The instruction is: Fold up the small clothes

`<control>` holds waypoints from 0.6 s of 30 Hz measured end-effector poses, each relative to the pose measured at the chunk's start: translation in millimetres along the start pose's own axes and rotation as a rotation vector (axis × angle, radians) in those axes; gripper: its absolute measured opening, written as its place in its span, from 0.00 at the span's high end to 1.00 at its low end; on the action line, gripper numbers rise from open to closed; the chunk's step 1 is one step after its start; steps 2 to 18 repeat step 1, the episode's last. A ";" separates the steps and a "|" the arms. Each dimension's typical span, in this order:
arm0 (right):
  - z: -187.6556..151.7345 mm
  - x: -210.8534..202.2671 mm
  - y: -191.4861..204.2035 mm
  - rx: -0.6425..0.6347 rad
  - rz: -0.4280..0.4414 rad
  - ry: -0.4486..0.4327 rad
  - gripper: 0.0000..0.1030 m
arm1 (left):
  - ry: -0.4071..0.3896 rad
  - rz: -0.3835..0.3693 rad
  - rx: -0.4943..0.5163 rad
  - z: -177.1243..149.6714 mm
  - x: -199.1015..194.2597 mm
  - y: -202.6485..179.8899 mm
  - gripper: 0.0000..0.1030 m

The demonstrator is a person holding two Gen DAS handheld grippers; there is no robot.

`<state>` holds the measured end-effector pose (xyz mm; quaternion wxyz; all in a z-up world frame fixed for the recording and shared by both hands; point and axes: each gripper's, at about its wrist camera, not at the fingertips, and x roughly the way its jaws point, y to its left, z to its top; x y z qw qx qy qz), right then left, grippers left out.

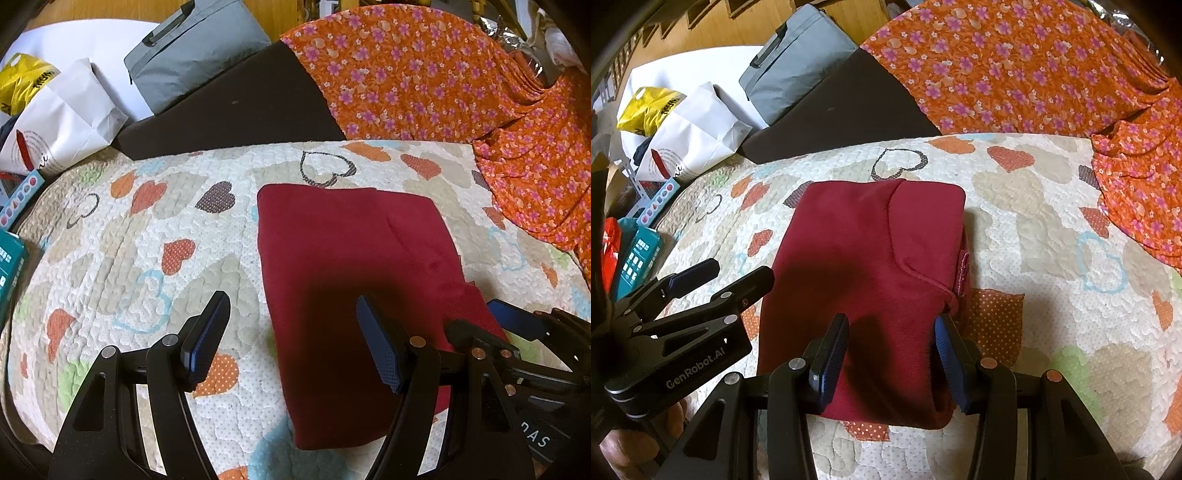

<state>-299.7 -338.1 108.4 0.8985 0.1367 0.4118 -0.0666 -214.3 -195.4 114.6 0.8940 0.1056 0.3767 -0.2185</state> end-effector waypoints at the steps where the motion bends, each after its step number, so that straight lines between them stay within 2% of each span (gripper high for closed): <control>1: 0.0 0.0 0.0 0.000 -0.001 0.000 0.55 | -0.001 -0.003 0.001 0.5 -0.4 0.0 0.31; 18: 0.0 0.0 0.0 0.000 -0.001 0.000 0.55 | -0.001 -0.003 0.001 0.5 -0.4 0.0 0.31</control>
